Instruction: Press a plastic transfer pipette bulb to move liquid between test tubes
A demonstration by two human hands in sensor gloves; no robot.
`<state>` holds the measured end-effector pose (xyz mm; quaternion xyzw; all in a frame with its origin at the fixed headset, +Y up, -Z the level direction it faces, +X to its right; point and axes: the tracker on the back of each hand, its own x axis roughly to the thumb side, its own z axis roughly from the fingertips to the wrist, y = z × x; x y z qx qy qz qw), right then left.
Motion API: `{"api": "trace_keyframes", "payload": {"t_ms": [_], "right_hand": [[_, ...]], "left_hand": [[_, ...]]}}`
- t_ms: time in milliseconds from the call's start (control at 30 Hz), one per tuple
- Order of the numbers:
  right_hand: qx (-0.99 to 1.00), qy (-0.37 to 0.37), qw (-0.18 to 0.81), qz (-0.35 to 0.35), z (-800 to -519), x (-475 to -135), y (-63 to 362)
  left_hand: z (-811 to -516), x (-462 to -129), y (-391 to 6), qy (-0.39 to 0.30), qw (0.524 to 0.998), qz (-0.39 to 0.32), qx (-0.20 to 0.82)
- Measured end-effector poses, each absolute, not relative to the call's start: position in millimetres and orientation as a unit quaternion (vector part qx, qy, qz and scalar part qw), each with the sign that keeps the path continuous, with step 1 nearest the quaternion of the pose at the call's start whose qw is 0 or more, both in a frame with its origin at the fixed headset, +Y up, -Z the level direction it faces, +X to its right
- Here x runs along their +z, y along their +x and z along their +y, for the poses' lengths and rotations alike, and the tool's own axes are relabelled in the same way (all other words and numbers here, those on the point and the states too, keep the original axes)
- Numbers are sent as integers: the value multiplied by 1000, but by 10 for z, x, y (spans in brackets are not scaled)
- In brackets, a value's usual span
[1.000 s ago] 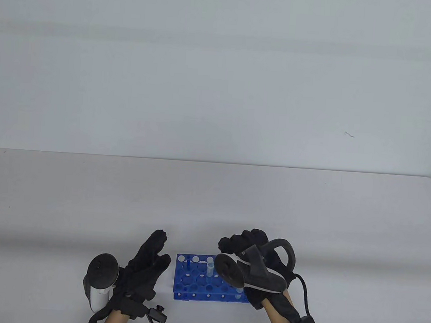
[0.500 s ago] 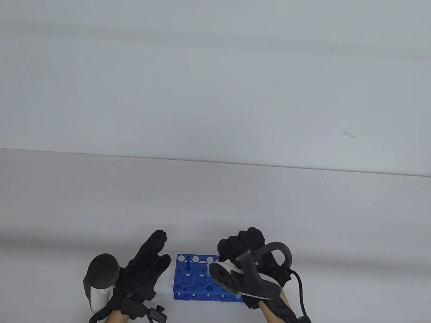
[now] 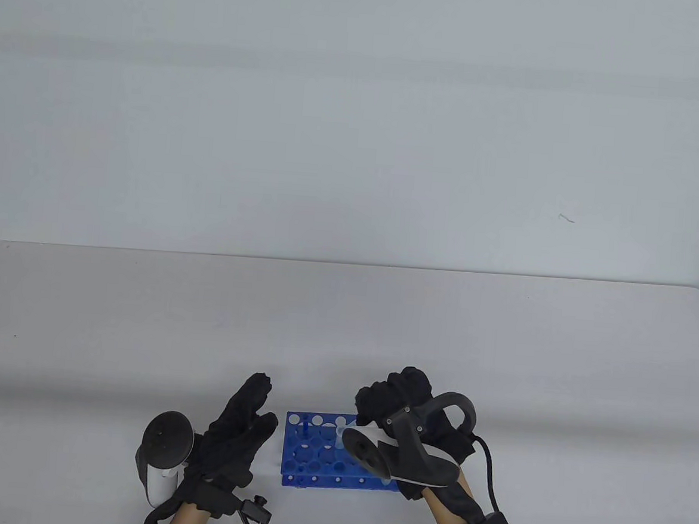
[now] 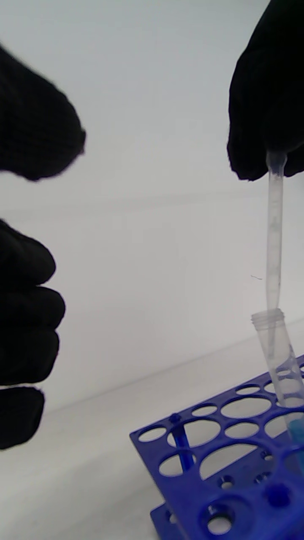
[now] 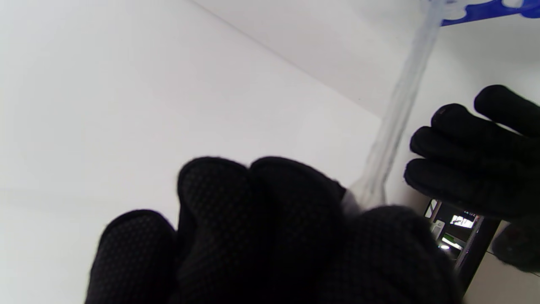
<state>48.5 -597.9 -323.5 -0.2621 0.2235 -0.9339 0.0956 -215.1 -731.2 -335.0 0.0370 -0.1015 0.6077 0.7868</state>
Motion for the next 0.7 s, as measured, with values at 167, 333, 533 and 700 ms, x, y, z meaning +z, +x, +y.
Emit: {"api": "trace_keyframes", "payload": {"t_ms": [167, 333, 533, 700], "right_hand": [[-940, -252, 61, 224, -5835, -3212, 632], [-944, -231, 36, 231, -5601, -3142, 847], [-966, -194, 25, 167, -5381, -3066, 1148], [-978, -170, 17, 117, -5319, -3014, 1287]], "left_hand": [[-7312, -3350, -2151, 37, 787, -101, 608], [-7312, -3350, -2151, 37, 787, -101, 608], [-7312, -3350, -2151, 37, 787, -101, 608], [-7312, -3350, -2151, 37, 787, -101, 608]]}}
